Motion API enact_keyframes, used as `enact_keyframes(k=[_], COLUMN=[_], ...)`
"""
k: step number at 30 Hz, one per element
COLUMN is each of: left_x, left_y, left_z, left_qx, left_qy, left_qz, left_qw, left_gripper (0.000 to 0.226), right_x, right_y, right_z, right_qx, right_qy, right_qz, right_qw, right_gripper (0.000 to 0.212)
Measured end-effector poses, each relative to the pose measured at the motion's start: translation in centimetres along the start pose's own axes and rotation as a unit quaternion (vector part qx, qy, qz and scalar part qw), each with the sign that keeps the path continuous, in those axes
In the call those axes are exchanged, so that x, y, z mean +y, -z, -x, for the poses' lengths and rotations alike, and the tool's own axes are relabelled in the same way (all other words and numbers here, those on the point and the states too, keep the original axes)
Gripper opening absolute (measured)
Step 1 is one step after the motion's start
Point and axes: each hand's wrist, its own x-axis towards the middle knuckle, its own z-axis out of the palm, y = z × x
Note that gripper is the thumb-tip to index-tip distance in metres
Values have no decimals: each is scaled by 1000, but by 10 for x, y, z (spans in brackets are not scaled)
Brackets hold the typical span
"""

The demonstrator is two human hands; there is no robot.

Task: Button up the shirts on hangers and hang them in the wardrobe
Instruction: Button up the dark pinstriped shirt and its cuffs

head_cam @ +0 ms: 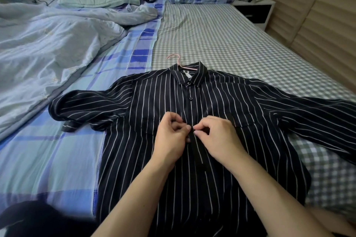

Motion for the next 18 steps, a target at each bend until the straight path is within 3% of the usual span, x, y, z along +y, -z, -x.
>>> enact_keyframes(k=[4, 7, 10, 13, 15, 18], left_x=[0, -1, -5, -4, 0, 14], left_y=[2, -1, -8, -20, -19, 7], left_z=[4, 3, 7, 8, 3, 13], left_qx=[-7, 15, 57, 80, 52, -61], left_qy=[-17, -35, -67, -74, -54, -11], left_qz=[-16, -49, -145, -263, -280, -179], left_qw=[1000, 998, 986, 958, 957, 982], left_gripper=[20, 23, 25, 10, 9, 19], right_x=[-3, -5, -9, -14, -18, -20], right_y=[5, 8, 14, 12, 9, 16], right_z=[-3, -13, -22, -23, -16, 1], right_qx=[-27, -61, -105, -99, -72, -42], right_qy=[-56, -162, -259, -272, -255, -215], right_qz=[-11, -90, -217, -235, -202, -201], right_qw=[998, 981, 935, 928, 943, 955], right_gripper=[5, 15, 13, 18, 23, 31])
